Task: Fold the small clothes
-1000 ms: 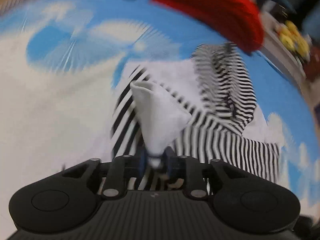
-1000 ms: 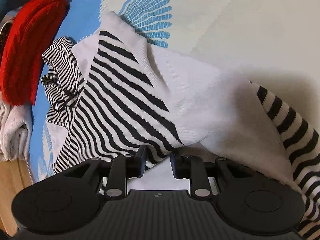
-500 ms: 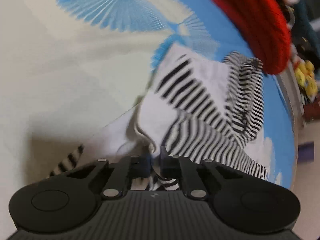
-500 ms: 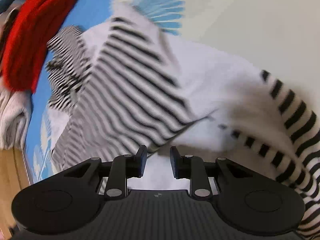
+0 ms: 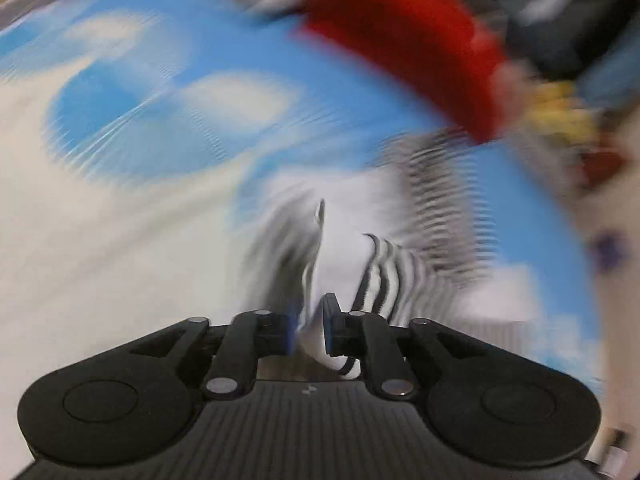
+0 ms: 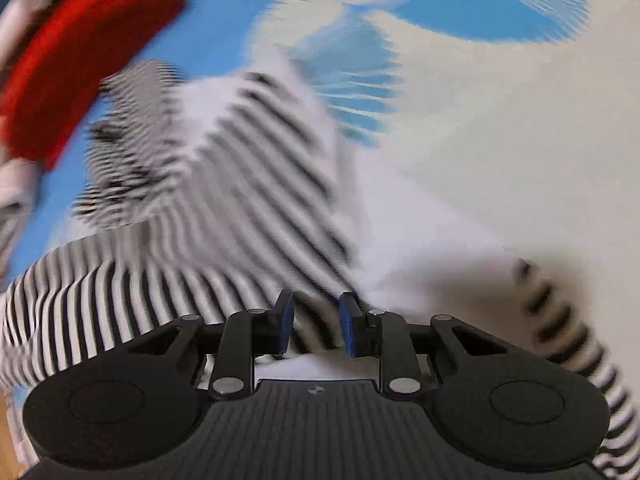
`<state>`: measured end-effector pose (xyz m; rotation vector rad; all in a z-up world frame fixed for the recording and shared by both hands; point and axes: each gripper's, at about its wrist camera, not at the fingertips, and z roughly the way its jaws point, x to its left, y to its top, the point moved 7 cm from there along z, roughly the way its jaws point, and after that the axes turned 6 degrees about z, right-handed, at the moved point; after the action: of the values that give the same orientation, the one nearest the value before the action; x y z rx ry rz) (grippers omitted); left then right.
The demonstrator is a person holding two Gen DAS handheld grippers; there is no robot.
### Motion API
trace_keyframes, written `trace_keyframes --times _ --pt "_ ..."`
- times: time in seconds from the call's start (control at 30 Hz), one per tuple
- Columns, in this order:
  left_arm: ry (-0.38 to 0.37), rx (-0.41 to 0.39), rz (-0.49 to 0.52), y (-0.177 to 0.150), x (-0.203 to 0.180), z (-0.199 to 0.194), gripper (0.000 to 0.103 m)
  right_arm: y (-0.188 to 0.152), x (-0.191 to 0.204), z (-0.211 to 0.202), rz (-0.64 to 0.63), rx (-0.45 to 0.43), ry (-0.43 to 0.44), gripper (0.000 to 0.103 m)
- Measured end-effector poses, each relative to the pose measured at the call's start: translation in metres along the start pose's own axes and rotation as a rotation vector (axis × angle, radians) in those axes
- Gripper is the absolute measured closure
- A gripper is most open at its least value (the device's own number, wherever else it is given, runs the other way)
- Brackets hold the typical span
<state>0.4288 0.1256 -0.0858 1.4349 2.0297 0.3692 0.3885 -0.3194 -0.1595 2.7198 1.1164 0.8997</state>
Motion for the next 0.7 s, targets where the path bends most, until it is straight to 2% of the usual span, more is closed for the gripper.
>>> trace_keyframes --times 0.07,0.13,0.2,0.27,0.33,0.4,0.43,0.5,0.53,0.6,0.63,0.67,0.7 --pt "0.033 -0.017 -0.022 0.003 0.008 0.000 0.089 0.002 0.002 -0.002 -0.017 -0.001 -0.008 0.085" --pt "0.012 -0.074 0.031 0.011 -0.004 -0.009 0.089 0.001 0.007 -0.010 -0.041 -0.045 -0.029 0.085" --pt "-0.027 -0.105 0.084 0.011 -0.017 -0.012 0.083 0.003 0.015 -0.017 -0.062 -0.091 -0.006 0.080" --pt "-0.055 -0.058 0.100 0.003 -0.024 0.001 0.083 0.004 0.027 -0.017 -0.099 -0.089 0.068 0.079" --pt "-0.060 0.042 0.071 -0.012 -0.021 0.025 0.081 0.002 0.036 -0.012 -0.151 -0.057 0.104 0.078" --pt "-0.008 0.165 0.029 -0.031 -0.009 0.049 0.081 0.008 0.025 -0.002 -0.167 -0.047 0.028 0.078" --pt "0.024 0.198 0.014 -0.037 -0.001 0.056 0.084 0.010 0.017 0.002 -0.147 -0.041 -0.013 0.082" --pt "0.034 0.175 0.019 -0.033 -0.002 0.052 0.082 0.015 0.012 0.000 -0.081 -0.023 0.008 0.083" --pt "0.030 0.151 0.045 -0.029 -0.009 0.047 0.081 0.016 0.016 -0.005 -0.099 -0.033 0.002 0.079" --pt "0.013 0.081 0.106 -0.021 -0.022 0.037 0.065 0.016 0.030 -0.017 -0.176 -0.091 0.028 0.074" --pt "0.012 0.065 0.133 -0.019 -0.027 0.036 0.059 0.016 0.037 -0.018 -0.220 -0.107 0.039 0.069" --pt "0.019 0.066 0.153 -0.020 -0.032 0.037 0.049 0.014 0.042 -0.017 -0.268 -0.107 0.042 0.065" --pt "0.030 0.088 0.163 -0.023 -0.034 0.044 0.046 0.012 0.043 -0.012 -0.296 -0.087 0.029 0.060"
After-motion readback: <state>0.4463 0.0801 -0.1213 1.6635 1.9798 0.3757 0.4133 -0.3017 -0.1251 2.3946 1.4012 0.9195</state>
